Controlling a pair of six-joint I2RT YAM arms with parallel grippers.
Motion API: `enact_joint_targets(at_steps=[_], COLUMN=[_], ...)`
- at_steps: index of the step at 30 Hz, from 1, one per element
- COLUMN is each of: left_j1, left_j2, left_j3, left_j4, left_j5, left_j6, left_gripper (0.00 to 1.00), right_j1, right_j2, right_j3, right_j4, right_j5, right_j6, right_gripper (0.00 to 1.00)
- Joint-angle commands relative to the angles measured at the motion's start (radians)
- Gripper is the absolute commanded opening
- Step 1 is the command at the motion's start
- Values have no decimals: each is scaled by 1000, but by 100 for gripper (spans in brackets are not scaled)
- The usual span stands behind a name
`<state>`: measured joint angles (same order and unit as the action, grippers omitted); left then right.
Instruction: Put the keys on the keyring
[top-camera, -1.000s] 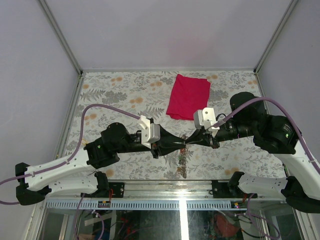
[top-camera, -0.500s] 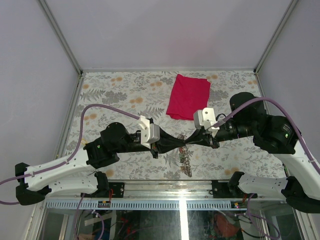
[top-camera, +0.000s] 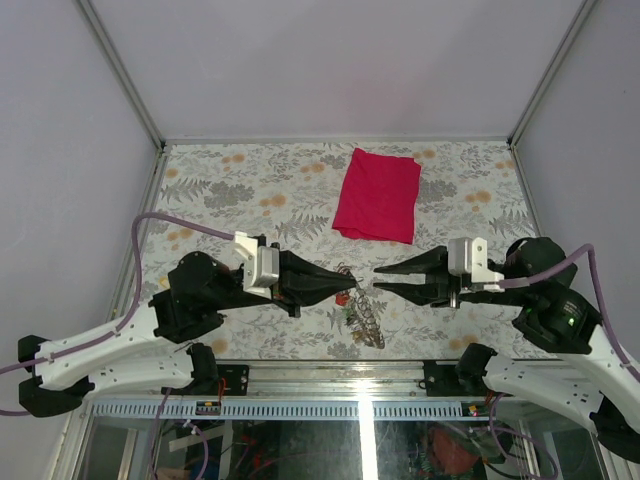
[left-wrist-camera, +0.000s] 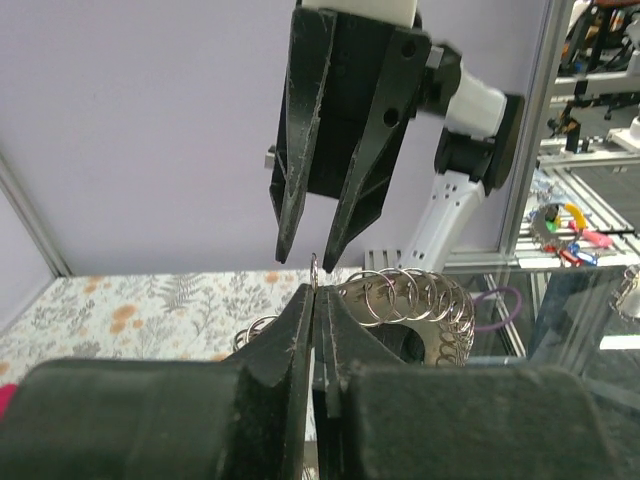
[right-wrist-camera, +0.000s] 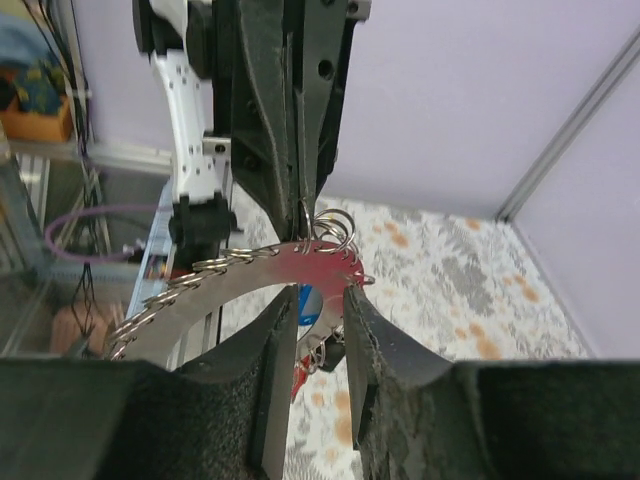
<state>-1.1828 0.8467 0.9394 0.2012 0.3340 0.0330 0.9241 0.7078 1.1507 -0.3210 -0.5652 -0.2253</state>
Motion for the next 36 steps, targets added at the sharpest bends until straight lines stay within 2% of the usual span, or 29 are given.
enact_joint_targets(at_steps=[1, 5, 28, 31, 36], left_j1=[-1, -1, -1, -1, 0], left_j2=[-27, -27, -21, -18, -13], left_j3=[-8, -9, -5, -4, -2], left_j4=[206, 222, 215, 212, 210], left_j5=[9, 11, 6, 10, 15], left_j6=[-31, -32, -26, -27, -28], left_gripper=[0, 0, 0, 0, 0], right_j1=[5, 5, 5, 5, 5], right_j2=[-20, 4, 73, 71, 77], right_j3=[-88, -91, -57, -54, -50], right_j4=[403, 451, 402, 403, 420], right_j5=[9, -56, -180, -179, -184], right_j6=[188, 235, 236, 239, 255], right_gripper=[31, 31, 31, 25, 8])
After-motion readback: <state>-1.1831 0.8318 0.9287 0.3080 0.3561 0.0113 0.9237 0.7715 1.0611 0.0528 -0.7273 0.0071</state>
